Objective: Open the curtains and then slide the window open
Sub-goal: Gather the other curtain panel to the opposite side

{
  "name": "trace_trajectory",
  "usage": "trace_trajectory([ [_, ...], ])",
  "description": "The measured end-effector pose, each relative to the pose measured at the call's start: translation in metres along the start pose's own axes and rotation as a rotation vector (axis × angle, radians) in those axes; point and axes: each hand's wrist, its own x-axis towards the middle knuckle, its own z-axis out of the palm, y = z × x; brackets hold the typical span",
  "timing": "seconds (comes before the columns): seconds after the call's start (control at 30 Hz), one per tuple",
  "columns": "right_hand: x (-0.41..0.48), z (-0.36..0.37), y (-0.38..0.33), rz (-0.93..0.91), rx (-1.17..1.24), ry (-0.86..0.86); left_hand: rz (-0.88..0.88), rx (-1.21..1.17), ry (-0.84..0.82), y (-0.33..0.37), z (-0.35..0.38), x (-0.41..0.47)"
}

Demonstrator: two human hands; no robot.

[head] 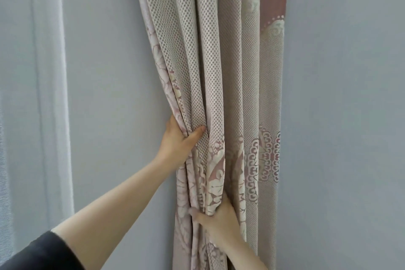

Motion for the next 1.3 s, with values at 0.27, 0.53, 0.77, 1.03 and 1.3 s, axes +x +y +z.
trace_trajectory([
  [0.27, 0.019, -0.026, -0.113, -0.215, 0.169, 0.001, 0.037, 0.041, 0.009, 0.014, -0.077, -0.027],
  [0.53, 0.022, 0.014, -0.213, -0.426, 0.184, 0.066, 0.180, 0.098, 0.142, 0.039, -0.161, -0.051],
  [0.77, 0.031, 0.044, -0.287, -0.568, 0.136, 0.071, 0.149, 0.168, 0.085, 0.023, -0.195, -0.066],
  [1.03, 0.067, 0.045, -0.298, -0.455, 0.123, 0.138, 0.230, 0.214, 0.045, 0.014, -0.177, -0.050],
  [1.3, 0.133, -0.018, -0.240, -0.555, 0.138, 0.170, 0.204, 0.341, -0.047, 0.007, -0.069, 0.007],
])
